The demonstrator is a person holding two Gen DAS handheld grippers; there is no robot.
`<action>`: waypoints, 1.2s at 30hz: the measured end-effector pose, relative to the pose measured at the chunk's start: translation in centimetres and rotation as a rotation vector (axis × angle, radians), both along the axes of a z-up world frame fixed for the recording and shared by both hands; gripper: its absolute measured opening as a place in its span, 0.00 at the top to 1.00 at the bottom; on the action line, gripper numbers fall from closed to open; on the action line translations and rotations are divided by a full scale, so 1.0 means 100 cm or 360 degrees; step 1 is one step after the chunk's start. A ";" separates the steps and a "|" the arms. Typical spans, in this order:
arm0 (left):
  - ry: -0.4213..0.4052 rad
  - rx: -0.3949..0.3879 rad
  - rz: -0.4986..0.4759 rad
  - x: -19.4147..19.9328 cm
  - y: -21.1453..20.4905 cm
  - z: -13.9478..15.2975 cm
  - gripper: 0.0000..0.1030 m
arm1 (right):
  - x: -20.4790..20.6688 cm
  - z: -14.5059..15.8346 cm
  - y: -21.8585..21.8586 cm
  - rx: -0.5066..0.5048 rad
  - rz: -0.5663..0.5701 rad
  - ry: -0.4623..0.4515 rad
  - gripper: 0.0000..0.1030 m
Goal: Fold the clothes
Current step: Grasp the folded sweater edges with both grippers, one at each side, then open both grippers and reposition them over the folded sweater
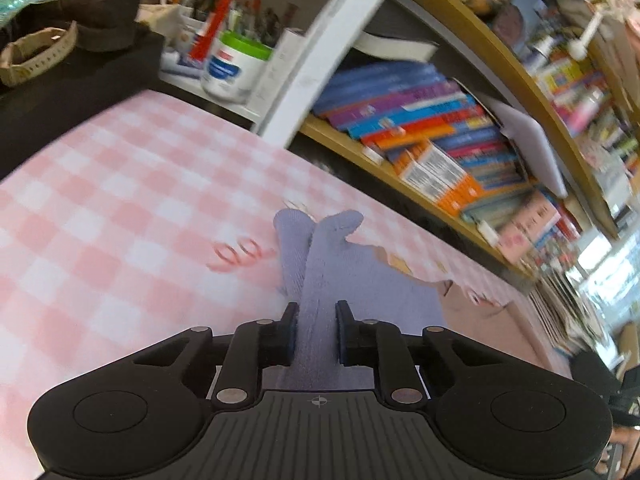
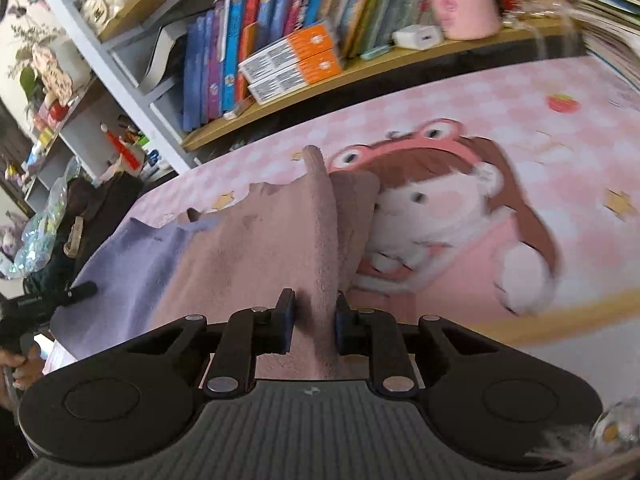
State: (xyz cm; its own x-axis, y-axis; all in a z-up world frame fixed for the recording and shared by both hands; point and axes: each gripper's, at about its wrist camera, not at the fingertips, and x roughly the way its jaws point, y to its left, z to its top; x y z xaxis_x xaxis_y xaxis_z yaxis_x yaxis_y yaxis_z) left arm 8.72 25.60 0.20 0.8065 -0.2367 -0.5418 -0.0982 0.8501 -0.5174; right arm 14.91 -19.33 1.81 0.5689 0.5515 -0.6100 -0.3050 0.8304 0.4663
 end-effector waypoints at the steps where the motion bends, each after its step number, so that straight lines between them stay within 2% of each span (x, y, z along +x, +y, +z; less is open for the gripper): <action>1: 0.0003 -0.0001 0.0016 0.003 0.003 -0.001 0.84 | 0.006 0.000 0.008 -0.0006 0.0011 -0.0002 0.83; 8: -0.0028 -0.0042 0.0074 0.020 0.026 -0.004 0.84 | 0.038 -0.005 0.031 0.0001 0.0060 0.0007 0.83; 14: -0.0002 -0.0043 0.0097 0.025 0.035 -0.014 0.84 | 0.045 -0.010 0.034 0.0017 0.0095 -0.0029 0.82; 20: -0.0011 0.0013 0.0114 0.023 0.032 -0.015 0.80 | 0.044 -0.014 0.032 0.0024 0.0136 -0.0061 0.77; 23: -0.0027 0.0082 0.0138 0.018 0.030 -0.010 0.77 | 0.043 -0.014 0.031 0.0008 0.0147 -0.0081 0.74; 24: -0.0047 0.0097 0.0155 0.013 0.031 -0.007 0.77 | 0.041 -0.014 0.031 -0.0002 0.0153 -0.0092 0.70; 26: -0.0106 0.0166 0.0211 -0.002 0.034 0.005 0.77 | 0.039 -0.011 0.027 -0.0033 0.0181 -0.0120 0.70; 28: -0.0164 0.0281 0.0276 -0.020 0.036 0.019 0.77 | 0.031 -0.003 0.022 -0.0099 0.0210 -0.0214 0.70; 29: -0.0177 0.0376 0.0298 -0.030 0.035 0.029 0.75 | 0.026 0.003 0.020 -0.0146 0.0233 -0.0284 0.69; 32: -0.0210 0.0538 0.0316 -0.057 0.024 0.047 0.65 | 0.005 0.015 0.018 -0.0267 0.0315 -0.0493 0.62; 34: -0.0222 0.0545 0.0300 -0.073 0.015 0.053 0.62 | -0.008 0.018 0.016 -0.0286 0.0366 -0.0580 0.59; 36: -0.0219 0.0499 0.0278 -0.084 0.002 0.055 0.46 | -0.017 0.017 0.016 -0.0273 0.0403 -0.0626 0.58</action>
